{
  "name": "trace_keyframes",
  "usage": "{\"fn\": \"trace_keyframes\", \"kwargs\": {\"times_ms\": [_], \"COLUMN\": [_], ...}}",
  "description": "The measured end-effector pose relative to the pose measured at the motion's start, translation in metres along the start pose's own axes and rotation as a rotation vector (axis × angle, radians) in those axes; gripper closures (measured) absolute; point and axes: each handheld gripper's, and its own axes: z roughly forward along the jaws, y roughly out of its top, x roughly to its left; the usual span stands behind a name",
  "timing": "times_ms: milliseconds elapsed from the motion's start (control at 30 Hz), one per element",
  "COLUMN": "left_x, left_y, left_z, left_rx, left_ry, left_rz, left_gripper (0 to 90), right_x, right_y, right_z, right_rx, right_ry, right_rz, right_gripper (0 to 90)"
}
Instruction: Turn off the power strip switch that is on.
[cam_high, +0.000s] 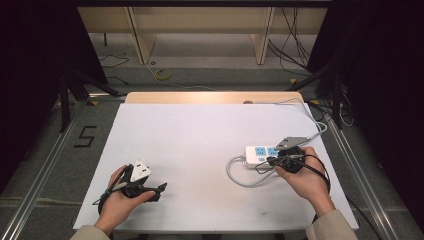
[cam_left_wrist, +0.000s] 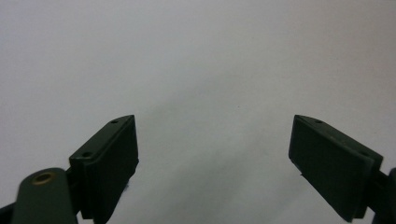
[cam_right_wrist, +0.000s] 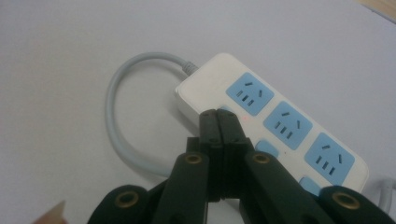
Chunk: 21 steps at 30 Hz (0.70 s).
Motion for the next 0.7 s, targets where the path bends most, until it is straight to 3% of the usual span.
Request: {"fn": "trace_keyframes", "kwargs": {"times_ms": [700], "left_x": [-0.0002], "left_y": [0.0001], "left_z": [0.0003], "left_rx": [0.003], "left_ry": [0.002], "left_rz": [0.005], "left_gripper": [15.5], "right_x": [-0.0059], "right_y": [0.008], "right_z": [0.0052], "right_rx": [0.037], "right_ry": [-0.006], "right_rz": [0.02], "right_gripper": [90.0]}}
